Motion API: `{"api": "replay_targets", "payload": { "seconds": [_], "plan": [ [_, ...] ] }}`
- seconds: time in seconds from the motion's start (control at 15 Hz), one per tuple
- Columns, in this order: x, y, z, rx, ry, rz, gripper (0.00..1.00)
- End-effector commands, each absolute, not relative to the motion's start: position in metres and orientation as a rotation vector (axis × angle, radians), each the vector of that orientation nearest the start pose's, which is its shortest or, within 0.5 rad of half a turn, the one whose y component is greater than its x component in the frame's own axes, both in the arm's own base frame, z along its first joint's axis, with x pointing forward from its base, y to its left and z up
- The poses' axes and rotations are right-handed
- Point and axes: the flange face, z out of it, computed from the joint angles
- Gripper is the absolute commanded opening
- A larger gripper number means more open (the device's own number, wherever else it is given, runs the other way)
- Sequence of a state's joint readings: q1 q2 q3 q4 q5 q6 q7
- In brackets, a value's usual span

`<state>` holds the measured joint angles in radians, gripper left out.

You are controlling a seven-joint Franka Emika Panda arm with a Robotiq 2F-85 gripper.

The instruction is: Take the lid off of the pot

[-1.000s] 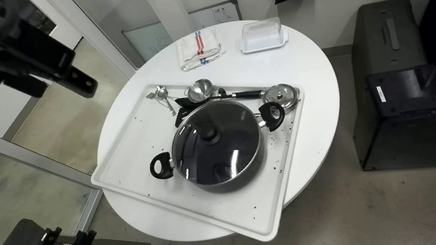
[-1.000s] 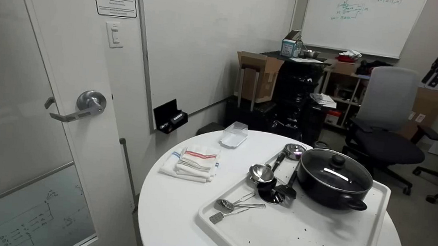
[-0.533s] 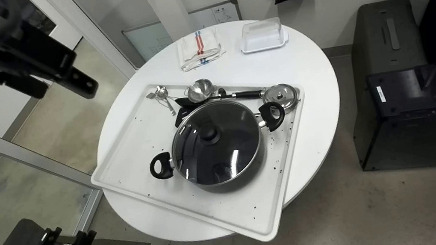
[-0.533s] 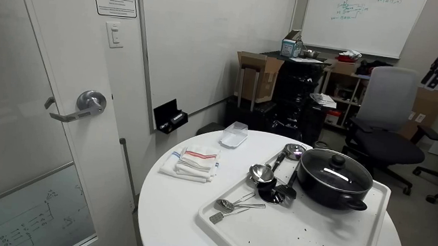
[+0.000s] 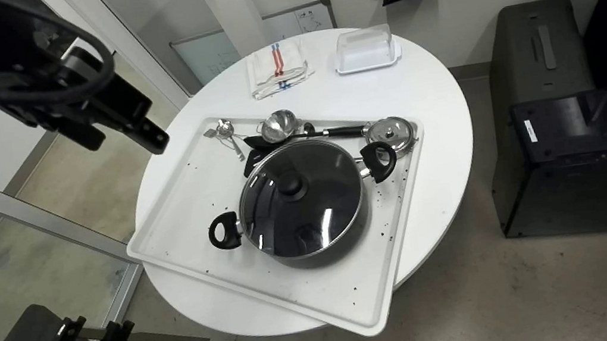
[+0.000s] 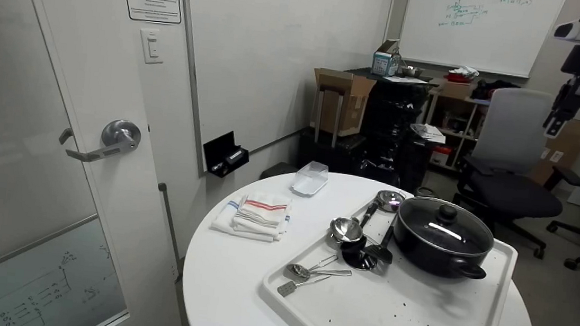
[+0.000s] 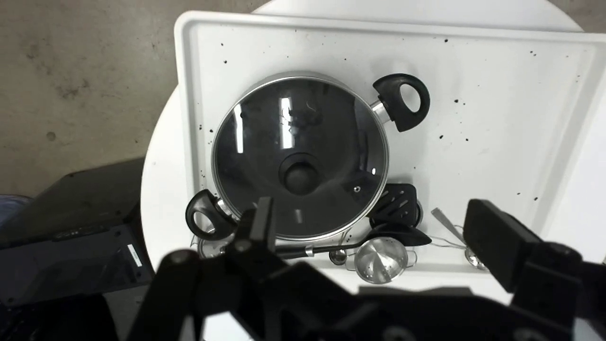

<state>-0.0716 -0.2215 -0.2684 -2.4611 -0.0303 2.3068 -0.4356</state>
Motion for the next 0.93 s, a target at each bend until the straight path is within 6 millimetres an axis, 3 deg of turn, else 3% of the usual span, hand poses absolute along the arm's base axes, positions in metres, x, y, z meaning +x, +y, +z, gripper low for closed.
{"api": "replay_targets", "payload": {
  "seconds": [0.0,0.87],
  "plan": [
    [0.459,-0.155,0.361,-3.148,-0.135,0.007,1.0],
    [0.525,-0.153,0.272,-3.183,-0.101,0.24,1.0]
  ]
}}
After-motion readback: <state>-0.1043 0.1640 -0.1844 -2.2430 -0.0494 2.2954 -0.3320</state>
